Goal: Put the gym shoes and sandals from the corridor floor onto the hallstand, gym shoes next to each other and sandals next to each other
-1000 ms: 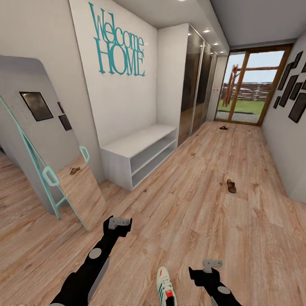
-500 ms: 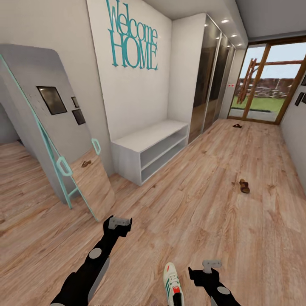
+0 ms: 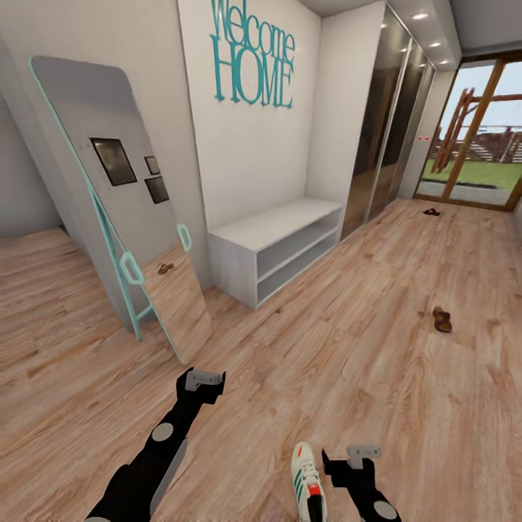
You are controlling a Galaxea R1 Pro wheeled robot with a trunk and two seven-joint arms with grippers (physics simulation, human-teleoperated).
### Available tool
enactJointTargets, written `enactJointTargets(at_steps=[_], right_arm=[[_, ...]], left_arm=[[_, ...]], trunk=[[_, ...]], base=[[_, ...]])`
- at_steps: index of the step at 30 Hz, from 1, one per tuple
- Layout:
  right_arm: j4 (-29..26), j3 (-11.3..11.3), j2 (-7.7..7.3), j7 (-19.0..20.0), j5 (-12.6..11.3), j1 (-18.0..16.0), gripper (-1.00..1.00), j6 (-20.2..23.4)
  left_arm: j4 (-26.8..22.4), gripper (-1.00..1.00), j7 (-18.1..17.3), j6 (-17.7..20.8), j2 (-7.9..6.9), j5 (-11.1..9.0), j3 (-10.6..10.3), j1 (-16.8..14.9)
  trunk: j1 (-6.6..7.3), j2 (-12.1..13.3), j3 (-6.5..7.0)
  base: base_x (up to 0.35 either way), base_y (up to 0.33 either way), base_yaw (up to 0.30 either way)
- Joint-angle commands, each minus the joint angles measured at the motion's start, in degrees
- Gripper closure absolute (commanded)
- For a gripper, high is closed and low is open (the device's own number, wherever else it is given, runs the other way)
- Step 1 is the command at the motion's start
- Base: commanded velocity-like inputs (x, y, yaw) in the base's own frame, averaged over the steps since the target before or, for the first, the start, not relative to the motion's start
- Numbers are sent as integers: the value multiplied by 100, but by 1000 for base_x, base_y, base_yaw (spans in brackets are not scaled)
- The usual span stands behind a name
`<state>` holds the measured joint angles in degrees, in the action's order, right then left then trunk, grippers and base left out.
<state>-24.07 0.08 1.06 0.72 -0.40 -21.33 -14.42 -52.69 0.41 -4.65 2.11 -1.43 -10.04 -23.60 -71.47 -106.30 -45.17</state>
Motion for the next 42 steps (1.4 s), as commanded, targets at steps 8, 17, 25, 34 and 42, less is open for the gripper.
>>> enactJointTargets(at_steps=[8, 17, 25, 34, 42], right_arm=[[50, -15, -6, 8, -2, -2, -100, -77], [46, -17, -10, 8, -4, -2, -100, -79], [51, -21, -10, 8, -4, -2, -100, -79], [51, -25, -10, 8, -4, -2, -100, -79], [57, -26, -10, 8, -4, -2, -100, -79]], left_arm=[[5, -100, 3, -18, 0, -15, -7, -4], [5, -100, 3, -18, 0, -15, -7, -4], [5, -100, 3, -18, 0, -15, -7, -4], [4, -100, 3, -18, 0, -15, -7, -4], [5, -100, 3, -18, 0, -15, -7, -4]], trunk=[[0, -4, -39], [0, -4, -40], [0, -4, -64], [-110, -204, -232], [-285, -525, -451]], base=[[0, 0, 77], [-150, 0, 3], [-12, 0, 0], [0, 0, 0], [0, 0, 0]])
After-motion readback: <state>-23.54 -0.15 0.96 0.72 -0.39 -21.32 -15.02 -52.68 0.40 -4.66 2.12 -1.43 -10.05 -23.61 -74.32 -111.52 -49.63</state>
